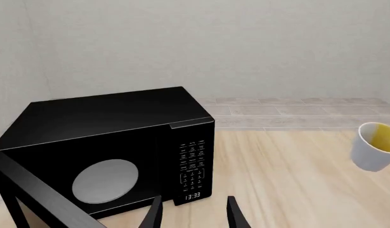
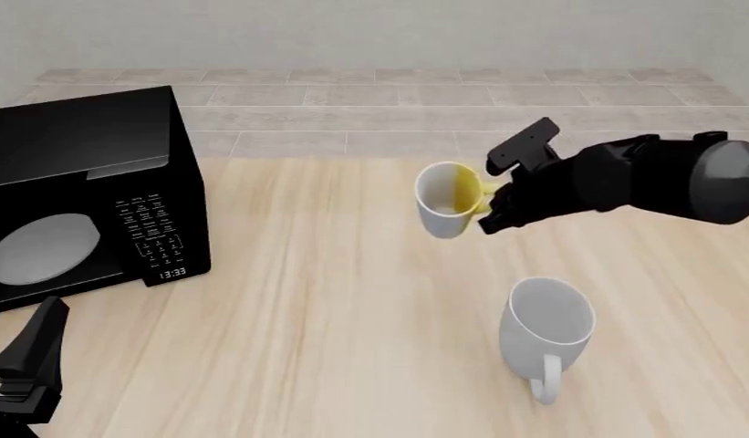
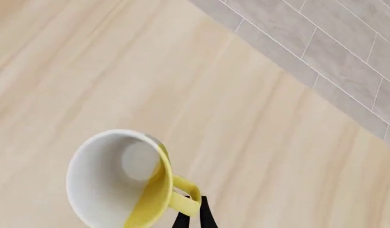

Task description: Put the yellow and white mug to the front of the white mug.

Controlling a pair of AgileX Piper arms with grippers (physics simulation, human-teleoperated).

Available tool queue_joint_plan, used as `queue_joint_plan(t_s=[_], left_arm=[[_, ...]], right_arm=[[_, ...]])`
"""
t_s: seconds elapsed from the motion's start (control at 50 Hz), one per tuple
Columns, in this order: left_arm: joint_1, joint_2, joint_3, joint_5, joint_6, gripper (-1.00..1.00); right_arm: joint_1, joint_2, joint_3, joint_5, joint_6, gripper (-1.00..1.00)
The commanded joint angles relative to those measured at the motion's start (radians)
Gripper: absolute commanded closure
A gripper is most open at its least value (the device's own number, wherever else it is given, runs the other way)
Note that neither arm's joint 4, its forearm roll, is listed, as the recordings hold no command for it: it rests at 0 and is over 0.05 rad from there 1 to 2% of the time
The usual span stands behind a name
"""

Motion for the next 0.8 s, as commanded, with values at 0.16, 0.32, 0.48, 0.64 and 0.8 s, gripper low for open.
queue_joint_plan(t_s=[0.16, 0.32, 0.48, 0.64, 0.8], left_arm=[[0.000, 0.000, 0.000, 0.000, 0.000, -1.00], [0.000, 0.000, 0.000, 0.000, 0.000, -1.00], [0.000, 0.000, 0.000, 0.000, 0.000, -1.00], [0.000, 0.000, 0.000, 0.000, 0.000, -1.00], [0.000, 0.000, 0.000, 0.000, 0.000, -1.00]], right_arm=[[-0.073, -0.035, 0.058, -0.015, 0.017, 1.00], [-0.088, -0.059, 0.102, -0.033, 0.037, 1.00], [-0.106, -0.076, 0.137, -0.055, 0.056, 1.00], [-0.126, -0.099, 0.171, -0.074, 0.068, 1.00], [-0.151, -0.100, 0.193, -0.095, 0.073, 1.00]])
